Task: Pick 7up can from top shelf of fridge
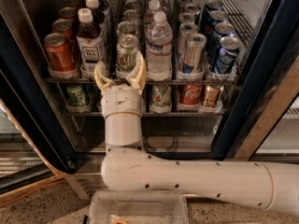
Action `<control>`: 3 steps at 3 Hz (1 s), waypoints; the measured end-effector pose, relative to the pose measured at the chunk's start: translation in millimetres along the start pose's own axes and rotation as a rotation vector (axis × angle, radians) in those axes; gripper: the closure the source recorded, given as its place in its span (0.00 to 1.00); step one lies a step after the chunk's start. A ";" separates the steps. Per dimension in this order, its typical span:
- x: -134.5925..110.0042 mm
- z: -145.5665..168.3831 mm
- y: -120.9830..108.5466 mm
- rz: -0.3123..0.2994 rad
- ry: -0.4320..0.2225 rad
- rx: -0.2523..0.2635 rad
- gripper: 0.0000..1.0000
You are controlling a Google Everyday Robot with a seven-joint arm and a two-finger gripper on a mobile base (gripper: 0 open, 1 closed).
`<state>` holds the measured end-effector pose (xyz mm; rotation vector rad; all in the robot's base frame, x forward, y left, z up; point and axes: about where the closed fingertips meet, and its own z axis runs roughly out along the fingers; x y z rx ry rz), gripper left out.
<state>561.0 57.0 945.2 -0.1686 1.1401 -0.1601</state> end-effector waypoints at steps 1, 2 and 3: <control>-0.2 0.5 0.2 0.000 0.000 -0.001 0.34; 3.2 -2.2 -0.6 -0.004 0.010 0.005 0.45; 22.5 3.0 -1.5 -0.003 0.049 0.017 0.45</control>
Offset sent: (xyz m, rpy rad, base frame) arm -0.0036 -0.0030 -0.0094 -0.0034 0.0176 -0.0181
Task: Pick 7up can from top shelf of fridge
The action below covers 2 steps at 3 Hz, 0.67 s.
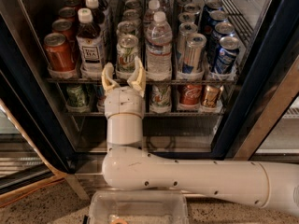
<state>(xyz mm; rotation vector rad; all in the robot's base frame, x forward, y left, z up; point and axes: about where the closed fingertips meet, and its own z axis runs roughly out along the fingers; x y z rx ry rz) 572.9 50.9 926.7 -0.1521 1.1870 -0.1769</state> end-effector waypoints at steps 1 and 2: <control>16.7 9.3 -3.8 0.000 0.029 0.025 0.38; 29.4 25.1 -8.3 0.010 0.040 0.071 0.30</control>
Offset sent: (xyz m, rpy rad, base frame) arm 0.0340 -0.0190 -0.0230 0.0440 0.0339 -0.0896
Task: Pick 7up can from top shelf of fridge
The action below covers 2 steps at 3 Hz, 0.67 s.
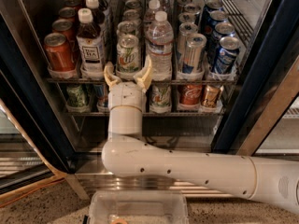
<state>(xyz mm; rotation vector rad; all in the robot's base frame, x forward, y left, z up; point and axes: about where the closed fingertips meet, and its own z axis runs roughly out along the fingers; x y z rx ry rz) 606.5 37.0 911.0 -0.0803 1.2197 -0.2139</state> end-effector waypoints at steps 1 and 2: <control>0.2 8.2 3.1 0.004 -0.004 0.000 0.31; -0.6 6.8 2.8 0.004 -0.004 0.000 0.37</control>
Offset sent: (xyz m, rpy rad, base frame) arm 0.0287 0.0167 0.0042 0.0002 -0.0041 0.0289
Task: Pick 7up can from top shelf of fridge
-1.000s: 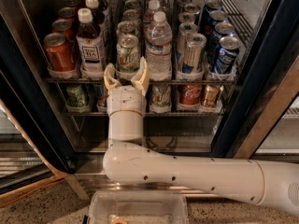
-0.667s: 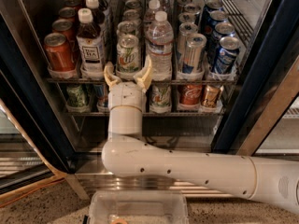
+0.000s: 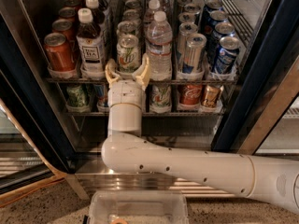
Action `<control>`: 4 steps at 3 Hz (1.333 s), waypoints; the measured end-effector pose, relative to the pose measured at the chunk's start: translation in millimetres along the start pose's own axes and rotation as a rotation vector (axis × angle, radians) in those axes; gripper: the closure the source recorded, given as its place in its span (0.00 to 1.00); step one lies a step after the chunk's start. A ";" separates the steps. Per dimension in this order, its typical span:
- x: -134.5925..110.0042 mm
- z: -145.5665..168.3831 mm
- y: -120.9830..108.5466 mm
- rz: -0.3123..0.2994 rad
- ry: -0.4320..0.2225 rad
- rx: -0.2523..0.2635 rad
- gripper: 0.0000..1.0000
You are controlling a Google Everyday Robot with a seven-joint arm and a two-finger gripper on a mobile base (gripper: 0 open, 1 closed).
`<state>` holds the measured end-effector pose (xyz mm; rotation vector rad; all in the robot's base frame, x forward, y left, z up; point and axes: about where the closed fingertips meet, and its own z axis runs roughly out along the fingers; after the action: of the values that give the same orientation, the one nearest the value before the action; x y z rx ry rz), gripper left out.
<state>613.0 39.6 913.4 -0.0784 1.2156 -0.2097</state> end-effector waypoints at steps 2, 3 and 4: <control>5.7 22.5 10.1 0.003 0.007 -0.012 0.40; 4.3 22.8 9.8 0.002 0.007 -0.012 0.39; 3.4 24.5 8.9 0.000 0.006 -0.009 0.39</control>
Offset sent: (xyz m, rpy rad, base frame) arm 0.0515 0.0115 -0.0016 -0.0011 0.0231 0.0118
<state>638.2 46.3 917.3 -0.0852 1.2222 -0.2046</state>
